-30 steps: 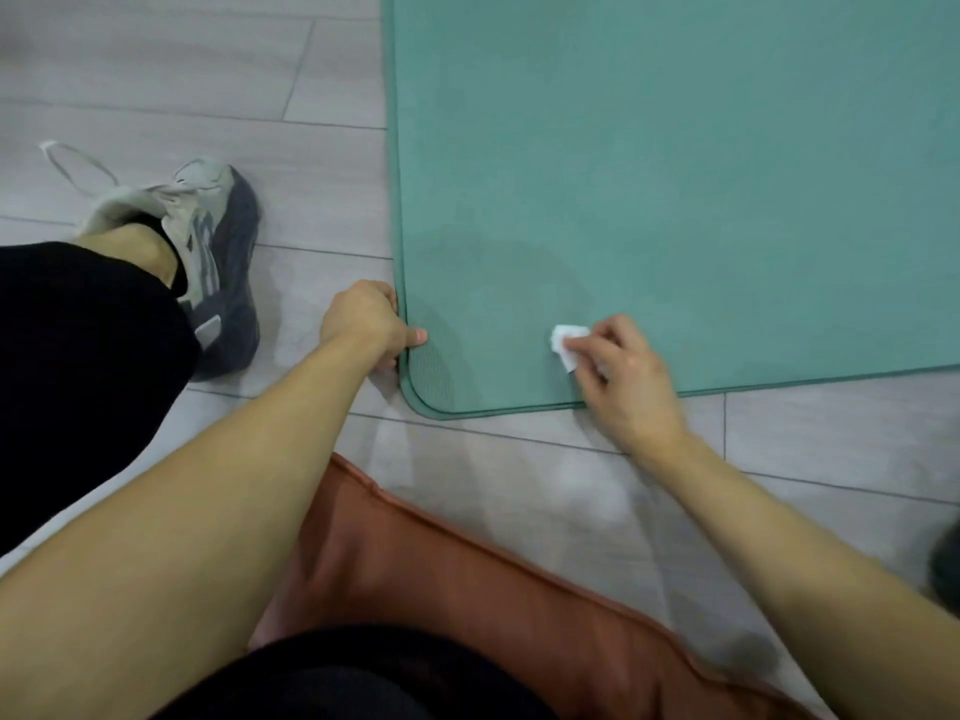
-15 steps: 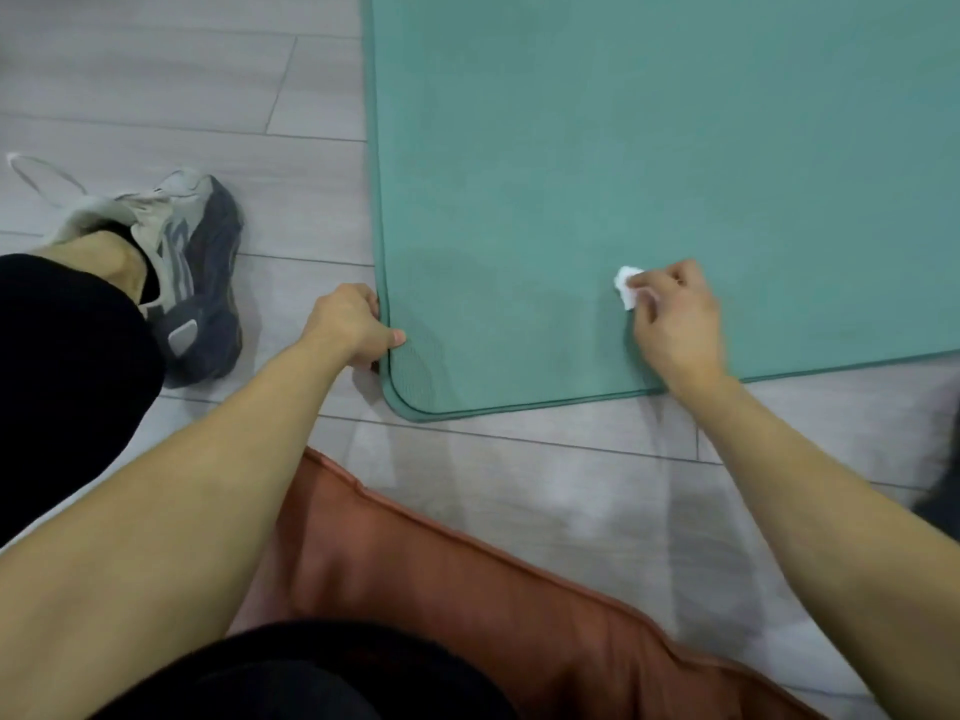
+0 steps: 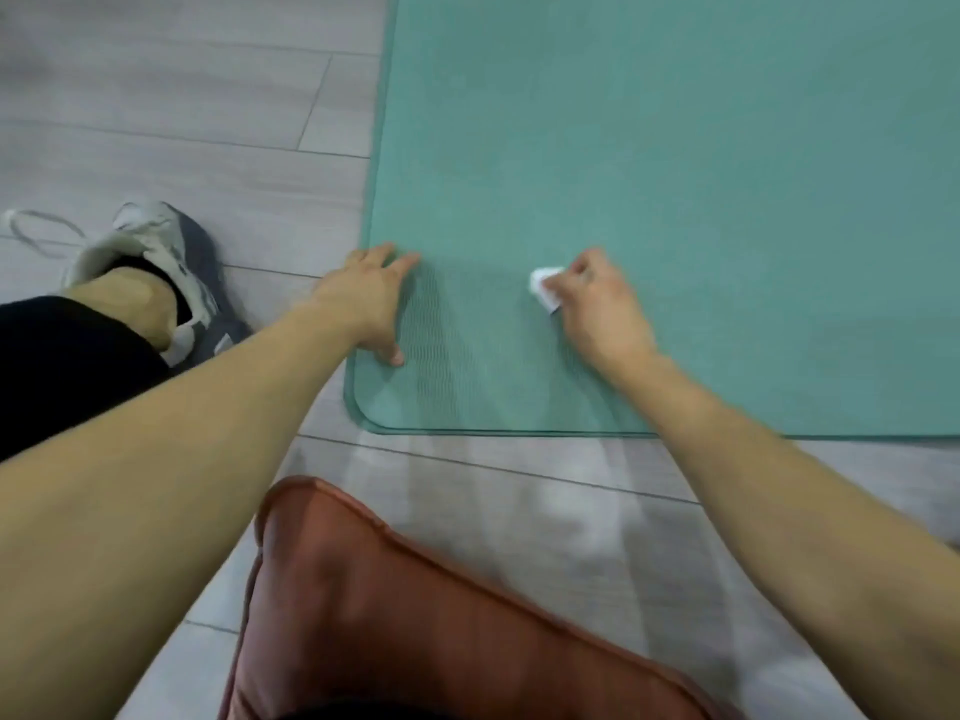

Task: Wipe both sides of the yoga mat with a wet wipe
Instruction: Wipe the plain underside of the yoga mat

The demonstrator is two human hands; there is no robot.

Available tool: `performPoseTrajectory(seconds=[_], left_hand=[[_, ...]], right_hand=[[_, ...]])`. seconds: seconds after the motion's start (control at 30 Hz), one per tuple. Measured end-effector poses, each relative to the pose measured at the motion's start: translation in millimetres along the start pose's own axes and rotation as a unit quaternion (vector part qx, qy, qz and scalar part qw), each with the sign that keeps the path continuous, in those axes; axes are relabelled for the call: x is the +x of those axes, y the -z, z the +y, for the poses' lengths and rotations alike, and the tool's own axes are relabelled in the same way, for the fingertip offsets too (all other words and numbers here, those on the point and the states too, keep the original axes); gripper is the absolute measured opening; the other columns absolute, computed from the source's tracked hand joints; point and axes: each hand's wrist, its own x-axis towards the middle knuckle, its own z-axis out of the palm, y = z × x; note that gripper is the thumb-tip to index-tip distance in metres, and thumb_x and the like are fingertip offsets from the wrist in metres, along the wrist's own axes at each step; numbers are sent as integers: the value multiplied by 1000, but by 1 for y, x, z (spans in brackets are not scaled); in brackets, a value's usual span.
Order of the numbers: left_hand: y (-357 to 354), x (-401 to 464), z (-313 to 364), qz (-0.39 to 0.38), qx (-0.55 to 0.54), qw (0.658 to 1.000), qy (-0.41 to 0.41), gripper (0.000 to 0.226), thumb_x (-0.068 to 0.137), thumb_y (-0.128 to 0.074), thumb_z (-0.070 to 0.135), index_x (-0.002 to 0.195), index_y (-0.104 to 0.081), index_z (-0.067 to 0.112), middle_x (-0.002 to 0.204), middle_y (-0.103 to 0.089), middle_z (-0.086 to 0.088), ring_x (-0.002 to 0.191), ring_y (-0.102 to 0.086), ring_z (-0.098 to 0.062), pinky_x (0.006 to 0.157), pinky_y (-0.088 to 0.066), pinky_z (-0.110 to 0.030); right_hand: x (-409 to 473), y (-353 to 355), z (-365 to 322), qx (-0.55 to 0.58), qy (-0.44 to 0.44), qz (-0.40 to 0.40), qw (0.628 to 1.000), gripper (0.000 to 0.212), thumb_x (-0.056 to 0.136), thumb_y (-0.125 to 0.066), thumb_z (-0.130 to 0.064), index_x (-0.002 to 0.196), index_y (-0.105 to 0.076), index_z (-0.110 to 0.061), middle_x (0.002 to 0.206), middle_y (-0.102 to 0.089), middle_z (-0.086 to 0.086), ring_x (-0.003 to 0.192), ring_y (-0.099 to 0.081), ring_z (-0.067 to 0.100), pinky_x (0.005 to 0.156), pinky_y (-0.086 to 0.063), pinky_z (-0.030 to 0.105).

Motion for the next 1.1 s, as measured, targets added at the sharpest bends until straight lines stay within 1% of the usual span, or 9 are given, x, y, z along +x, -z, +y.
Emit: performPoseTrajectory(seconds=[0.1,0.2,0.3,0.43,0.53,0.63,0.77,0.97,1.1], left_hand=[[11,14,0,-26,34,997,-59,148,55,-102,45,168,-7,28,175,-3,-4,159,-15,-29,124,-31,-48],[13,21,-5,-34,33,996,-71,149,53,-102,48,168,-9,25,176,-5,-4,159,-19,-28,125,-27,-41],[10,25,-7,-10,36,996,-83,149,49,-102,50,167,-15,26,175,-11,-2,157,-24,-27,123,-28,-37],[7,24,-6,-5,19,997,-74,148,47,-103,49,167,-16,31,175,-10,3,157,-22,-25,122,-33,-44],[9,22,-1,-8,13,998,-62,149,46,-104,45,166,-17,33,175,-11,4,157,-23,-25,121,-35,-46],[13,21,0,-4,16,998,-56,151,44,-105,45,166,-17,32,175,-13,6,156,-24,-24,119,-38,-45],[15,23,5,13,46,997,-64,154,40,-104,49,166,-18,29,174,-16,4,154,-27,-26,117,-41,-44],[17,19,3,10,55,997,-56,152,41,-103,54,166,-17,34,173,-17,7,153,-28,-25,113,-43,-46],[20,19,8,7,64,996,-55,152,41,-103,54,165,-18,34,173,-18,8,153,-29,-25,113,-43,-45]], right_hand=[[17,-4,-6,21,-80,89,993,24,98,-55,-12,109,-76,-13,105,-54,18,89,-61,40,82,-53,44],[-23,-34,-73,59,145,-27,987,16,100,-59,-14,111,-70,-10,96,-53,13,82,-57,35,71,-48,43],[-36,-38,-88,38,366,-150,918,20,101,-58,-18,118,-68,-13,103,-54,10,87,-56,31,71,-46,41],[73,-27,-6,-13,102,7,995,25,100,-55,-28,105,-72,-10,100,-56,13,88,-60,36,73,-46,40],[100,-11,10,33,-120,108,986,25,92,-54,-10,102,-76,-8,107,-58,20,90,-65,40,85,-49,38],[37,-37,-62,95,73,-1,993,23,92,-57,-10,106,-75,-12,100,-58,15,84,-62,38,77,-54,42],[-21,-38,-75,60,319,-173,930,27,93,-58,-17,115,-73,-17,106,-62,9,92,-63,33,74,-54,43],[76,17,19,3,-40,-52,998,22,98,-58,-17,111,-76,-17,102,-75,10,93,-67,30,81,-52,36],[82,18,22,-30,-72,90,993,33,100,-53,-20,127,-70,-14,120,-60,15,111,-59,36,94,-50,44]])
